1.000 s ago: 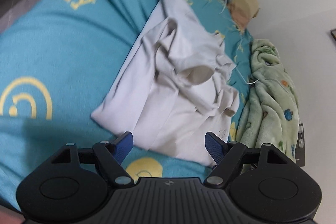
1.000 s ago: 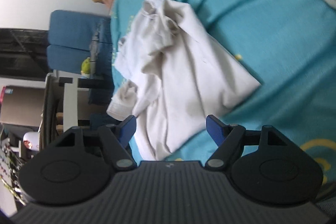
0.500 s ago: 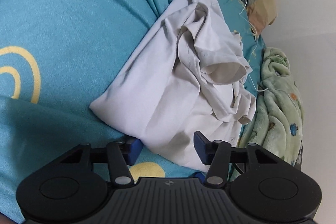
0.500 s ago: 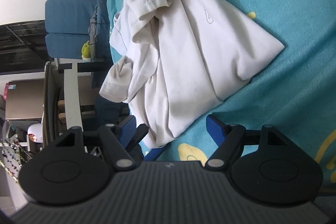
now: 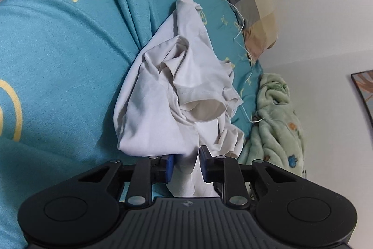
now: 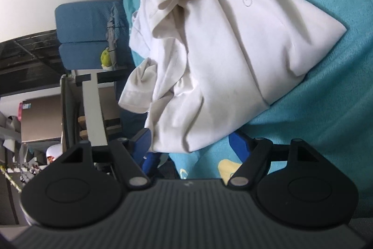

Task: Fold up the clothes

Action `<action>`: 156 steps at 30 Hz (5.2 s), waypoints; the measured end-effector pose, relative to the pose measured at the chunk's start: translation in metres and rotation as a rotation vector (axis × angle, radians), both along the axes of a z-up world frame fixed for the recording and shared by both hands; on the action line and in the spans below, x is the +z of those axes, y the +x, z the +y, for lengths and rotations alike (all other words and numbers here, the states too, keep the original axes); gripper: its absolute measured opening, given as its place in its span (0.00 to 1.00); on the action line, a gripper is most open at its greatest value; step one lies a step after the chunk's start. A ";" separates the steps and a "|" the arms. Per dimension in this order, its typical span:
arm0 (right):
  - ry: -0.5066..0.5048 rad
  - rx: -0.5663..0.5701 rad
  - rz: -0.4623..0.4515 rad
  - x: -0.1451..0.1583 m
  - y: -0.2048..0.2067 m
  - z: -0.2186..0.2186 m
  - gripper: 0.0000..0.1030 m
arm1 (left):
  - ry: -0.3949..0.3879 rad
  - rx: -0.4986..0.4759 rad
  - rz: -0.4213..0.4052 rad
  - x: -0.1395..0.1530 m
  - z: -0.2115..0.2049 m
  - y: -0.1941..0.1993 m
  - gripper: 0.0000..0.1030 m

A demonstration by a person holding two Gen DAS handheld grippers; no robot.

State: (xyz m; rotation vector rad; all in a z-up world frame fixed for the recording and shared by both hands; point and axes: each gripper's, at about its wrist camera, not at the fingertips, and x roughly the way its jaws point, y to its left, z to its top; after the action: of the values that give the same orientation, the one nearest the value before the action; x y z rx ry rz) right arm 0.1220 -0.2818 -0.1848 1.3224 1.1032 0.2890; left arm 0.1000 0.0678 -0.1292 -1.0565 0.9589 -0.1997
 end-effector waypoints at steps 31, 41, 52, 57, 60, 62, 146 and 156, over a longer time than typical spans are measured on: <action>-0.213 -0.198 -0.137 0.022 -0.009 -0.032 0.12 | -0.038 0.071 0.134 -0.030 0.007 0.019 0.40; -0.193 -0.184 -0.170 0.027 -0.014 -0.036 0.11 | -0.023 0.164 0.194 -0.039 -0.002 0.020 0.38; -0.136 -0.168 -0.216 0.033 -0.016 -0.044 0.09 | 0.032 0.216 0.164 -0.013 -0.014 0.009 0.22; -0.157 -0.130 -0.262 0.042 -0.012 -0.041 0.08 | 0.064 0.207 0.090 0.016 -0.010 0.004 0.12; -0.142 -0.125 -0.279 0.047 -0.013 -0.046 0.08 | 0.084 0.201 0.046 0.034 -0.008 0.000 0.11; -0.106 -0.126 -0.286 0.057 -0.016 -0.052 0.08 | 0.091 0.197 0.009 0.052 -0.004 -0.007 0.10; -0.907 0.093 -0.472 0.064 0.125 0.006 0.16 | 0.807 -0.192 -0.218 0.020 -0.048 0.132 0.63; -0.903 0.218 -0.481 0.049 0.129 0.032 0.16 | 0.831 -0.206 -0.219 0.021 -0.050 0.132 0.63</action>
State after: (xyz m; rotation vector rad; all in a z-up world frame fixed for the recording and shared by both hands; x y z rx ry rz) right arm 0.2510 -0.2496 -0.1357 0.3023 0.7991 0.2096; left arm 0.2316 0.0180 -0.1086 -0.1677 0.8288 -0.0665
